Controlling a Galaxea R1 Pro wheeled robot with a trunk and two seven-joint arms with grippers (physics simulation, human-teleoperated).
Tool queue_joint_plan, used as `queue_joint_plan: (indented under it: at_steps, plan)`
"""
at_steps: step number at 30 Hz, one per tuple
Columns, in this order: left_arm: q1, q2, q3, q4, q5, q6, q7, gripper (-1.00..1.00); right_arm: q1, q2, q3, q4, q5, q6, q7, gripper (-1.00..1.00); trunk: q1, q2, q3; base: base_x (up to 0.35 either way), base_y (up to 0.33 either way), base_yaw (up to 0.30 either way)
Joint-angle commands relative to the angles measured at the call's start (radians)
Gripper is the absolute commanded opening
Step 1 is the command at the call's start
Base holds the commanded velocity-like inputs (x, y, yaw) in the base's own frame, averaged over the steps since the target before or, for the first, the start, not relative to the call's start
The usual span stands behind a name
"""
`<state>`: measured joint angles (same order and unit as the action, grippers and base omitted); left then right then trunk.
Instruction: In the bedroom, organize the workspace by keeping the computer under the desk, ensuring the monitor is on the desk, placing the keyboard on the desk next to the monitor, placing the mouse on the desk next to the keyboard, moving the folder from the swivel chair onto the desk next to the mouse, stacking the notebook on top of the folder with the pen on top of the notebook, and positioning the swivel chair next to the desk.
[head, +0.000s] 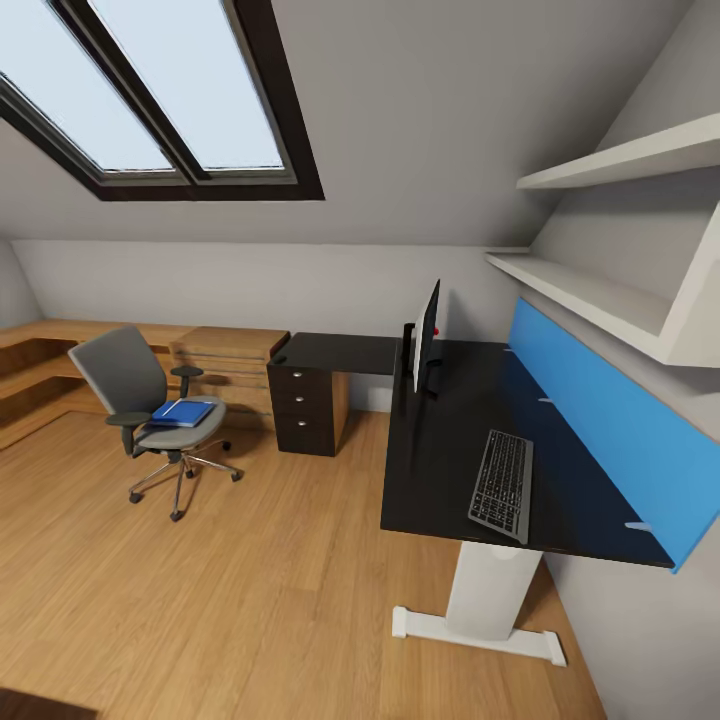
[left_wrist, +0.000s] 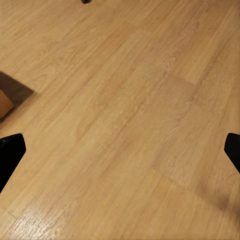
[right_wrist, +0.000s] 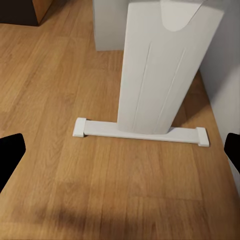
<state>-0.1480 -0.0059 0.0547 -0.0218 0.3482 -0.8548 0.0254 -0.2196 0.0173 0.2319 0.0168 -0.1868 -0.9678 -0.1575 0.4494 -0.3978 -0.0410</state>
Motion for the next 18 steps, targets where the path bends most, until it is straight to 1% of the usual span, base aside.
queue_joint_plan:
  at_steps: [1,12,17,18]
  plan:
    - [-0.001,0.000,0.005,0.000,-0.006,-0.003,0.003,1.00,-0.001,0.000,0.009,0.002,-0.007,-0.003,-0.004,1.00,0.001,-0.002,-0.002,0.000,0.000,0.000]
    - [-0.001,0.000,0.005,0.000,-0.005,-0.003,0.003,1.00,-0.001,0.000,0.008,0.002,-0.009,-0.002,-0.006,1.00,0.001,-0.002,-0.002,0.000,0.000,0.000]
    - [-0.001,0.000,0.005,0.000,-0.006,-0.003,0.002,1.00,-0.001,0.000,0.003,0.001,-0.019,-0.001,-0.011,1.00,0.001,-0.002,-0.002,0.000,0.000,0.000]
    - [-0.001,0.000,0.005,0.000,-0.005,-0.003,0.002,1.00,-0.001,0.000,0.000,0.001,-0.026,0.000,-0.014,1.00,0.001,-0.002,-0.002,0.000,0.000,0.000]
